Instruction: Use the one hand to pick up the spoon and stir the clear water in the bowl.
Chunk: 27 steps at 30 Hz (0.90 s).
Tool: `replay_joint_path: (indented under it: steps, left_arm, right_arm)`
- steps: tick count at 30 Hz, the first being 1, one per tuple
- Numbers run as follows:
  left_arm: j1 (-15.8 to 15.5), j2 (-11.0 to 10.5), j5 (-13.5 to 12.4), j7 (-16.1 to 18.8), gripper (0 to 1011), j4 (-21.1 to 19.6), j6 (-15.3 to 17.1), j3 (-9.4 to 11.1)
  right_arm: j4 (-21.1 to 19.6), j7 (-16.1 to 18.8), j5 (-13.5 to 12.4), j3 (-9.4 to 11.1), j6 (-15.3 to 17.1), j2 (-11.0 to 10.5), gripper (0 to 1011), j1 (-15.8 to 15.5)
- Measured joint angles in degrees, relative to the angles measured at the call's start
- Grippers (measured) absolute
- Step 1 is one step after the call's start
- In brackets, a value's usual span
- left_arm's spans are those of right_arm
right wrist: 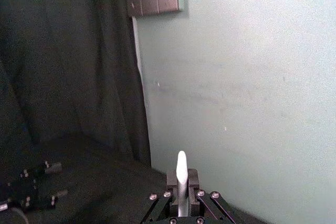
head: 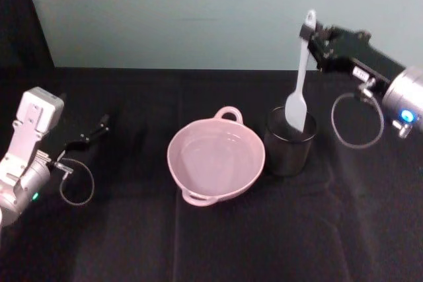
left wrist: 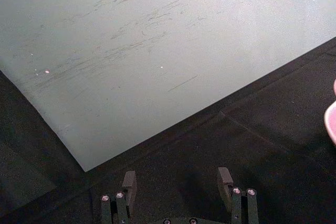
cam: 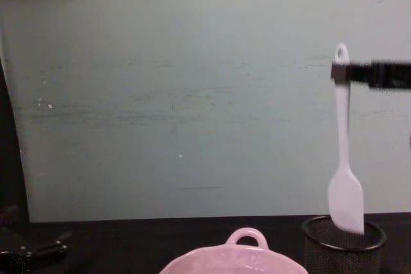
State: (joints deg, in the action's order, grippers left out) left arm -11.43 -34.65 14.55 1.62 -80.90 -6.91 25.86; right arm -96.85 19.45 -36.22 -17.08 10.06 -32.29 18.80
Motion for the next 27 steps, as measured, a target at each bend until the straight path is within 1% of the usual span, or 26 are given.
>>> replay_joint_path:
  steps: [3, 6, 9, 10, 11, 12, 13, 15, 16, 19, 20, 22, 27]
  left_arm:
    - [0.0, 0.0, 0.0, 0.0, 1011, 0.0, 0.0, 0.0]
    - [0.0, 0.0, 0.0, 0.0, 1011, 0.0, 0.0, 0.0]
    - [0.0, 0.0, 0.0, 0.0, 1011, 0.0, 0.0, 0.0]
    - [0.0, 0.0, 0.0, 0.0, 1011, 0.0, 0.0, 0.0]
    - [0.0, 0.0, 0.0, 0.0, 1011, 0.0, 0.0, 0.0]
    - [0.0, 0.0, 0.0, 0.0, 1011, 0.0, 0.0, 0.0]
    - [0.0, 0.0, 0.0, 0.0, 1011, 0.0, 0.0, 0.0]
    - [0.0, 0.0, 0.0, 0.0, 1011, 0.0, 0.0, 0.0]
    - [0.0, 0.0, 0.0, 0.0, 1011, 0.0, 0.0, 0.0]
    - [0.0, 0.0, 0.0, 0.0, 1011, 0.0, 0.0, 0.0]
    - [0.0, 0.0, 0.0, 0.0, 1011, 0.0, 0.0, 0.0]
    - [0.0, 0.0, 0.0, 0.0, 1011, 0.0, 0.0, 0.0]
    - [0.0, 0.0, 0.0, 0.0, 1011, 0.0, 0.0, 0.0]
  right_arm:
    - [-0.6, 0.2, 0.0, 0.0, 0.4, 0.0, 110, 1.1]
    - [-0.9, 0.8, 0.0, -0.4, 0.8, 0.5, 110, 2.6]
    - [-0.8, 1.6, -0.3, -1.3, 1.0, 1.5, 110, 3.9]
    - [-0.5, 2.0, -0.4, -2.1, 1.0, 2.0, 110, 4.5]
    - [-0.5, 2.0, -0.4, -2.1, 1.0, 2.0, 110, 4.5]
    - [-0.1, 2.4, -0.4, -2.9, 0.9, 2.5, 110, 5.0]
    - [0.5, 3.0, -0.3, -3.9, 0.6, 3.2, 110, 5.4]
    - [1.2, 3.5, 0.0, -4.9, 0.1, 3.8, 110, 5.6]
    - [2.1, 4.0, 0.3, -5.9, -0.6, 4.4, 110, 5.8]
    - [3.5, 4.8, 0.9, -7.2, -1.9, 5.2, 110, 5.7]
    - [4.8, 5.3, 1.3, -8.0, -2.8, 5.7, 110, 5.6]
    - [6.3, 6.1, 1.7, -8.9, -4.1, 6.4, 110, 5.2]
    - [9.3, 8.4, 2.0, -10.2, -6.8, 7.6, 110, 4.5]
